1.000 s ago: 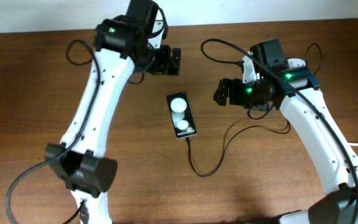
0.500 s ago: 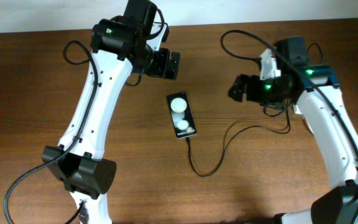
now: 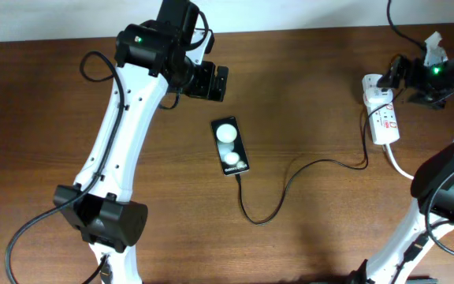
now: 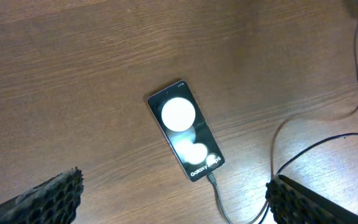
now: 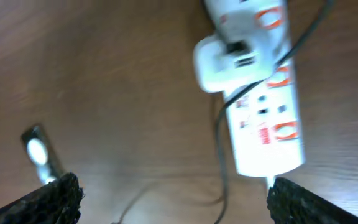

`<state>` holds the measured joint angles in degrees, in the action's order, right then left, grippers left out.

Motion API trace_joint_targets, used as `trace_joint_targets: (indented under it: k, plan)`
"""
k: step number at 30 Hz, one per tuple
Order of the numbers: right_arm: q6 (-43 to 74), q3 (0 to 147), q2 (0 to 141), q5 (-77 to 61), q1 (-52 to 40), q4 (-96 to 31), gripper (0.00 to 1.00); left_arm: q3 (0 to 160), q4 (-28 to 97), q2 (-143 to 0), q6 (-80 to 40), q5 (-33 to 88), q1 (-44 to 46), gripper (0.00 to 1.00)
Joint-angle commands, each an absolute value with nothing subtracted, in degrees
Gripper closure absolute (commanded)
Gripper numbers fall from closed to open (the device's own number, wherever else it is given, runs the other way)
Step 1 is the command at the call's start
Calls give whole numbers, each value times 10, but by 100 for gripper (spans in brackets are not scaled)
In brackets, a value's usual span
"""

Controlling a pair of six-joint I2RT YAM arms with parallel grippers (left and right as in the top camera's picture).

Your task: Plug charger to phone and switch on socket

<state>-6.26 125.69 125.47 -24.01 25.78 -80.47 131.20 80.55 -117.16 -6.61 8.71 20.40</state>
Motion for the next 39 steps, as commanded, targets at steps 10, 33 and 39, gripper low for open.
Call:
trace_joint_targets:
  k: [10, 33, 39]
  plan:
    - [-71, 1269, 1390, -170, 258, -715, 1, 1315, 805, -1168, -57, 85, 205, 1]
    - [-118, 1269, 1439, -305, 210, -706, 1, 1315, 805, -1168, -57, 85, 205, 1]
    - [-122, 1269, 1439, -315, 182, -705, 1, 1315, 805, -1168, -57, 85, 205, 1]
